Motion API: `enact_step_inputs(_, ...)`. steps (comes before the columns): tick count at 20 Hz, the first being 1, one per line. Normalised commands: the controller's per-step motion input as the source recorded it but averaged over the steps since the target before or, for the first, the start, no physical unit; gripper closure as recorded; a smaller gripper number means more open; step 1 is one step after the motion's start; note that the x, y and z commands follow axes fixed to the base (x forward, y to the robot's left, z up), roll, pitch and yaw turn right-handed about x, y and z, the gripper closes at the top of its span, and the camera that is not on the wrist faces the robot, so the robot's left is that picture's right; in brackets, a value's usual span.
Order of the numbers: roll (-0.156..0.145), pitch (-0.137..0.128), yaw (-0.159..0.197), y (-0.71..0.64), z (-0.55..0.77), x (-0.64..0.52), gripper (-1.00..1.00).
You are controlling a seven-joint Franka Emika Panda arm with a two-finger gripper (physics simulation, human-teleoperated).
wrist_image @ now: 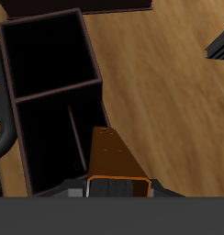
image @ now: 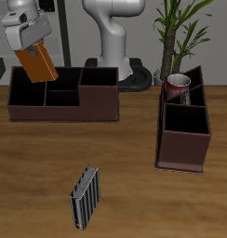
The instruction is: Place the red mug into the left desk caddy's left compartment and place the red book into the left desk caddy's back compartment and place the orange book into the back desk caddy's front compartment
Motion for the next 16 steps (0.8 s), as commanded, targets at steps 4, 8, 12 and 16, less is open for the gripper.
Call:
enact_step_inputs(4,-0.038,-0.010,-0.003,0.03,0.13,0.00,1.00)
enact_step_inputs(8,0.005,0.000,0.036,0.05,0.02,-0.01,1.00)
enact_step_inputs(12,-0.028,-0.003,0.038,0.06,0.12,0.07,1.00)
enact_step_inputs(16,-0.025,0.034,0.036,0.14,-0.15,0.20,1.00)
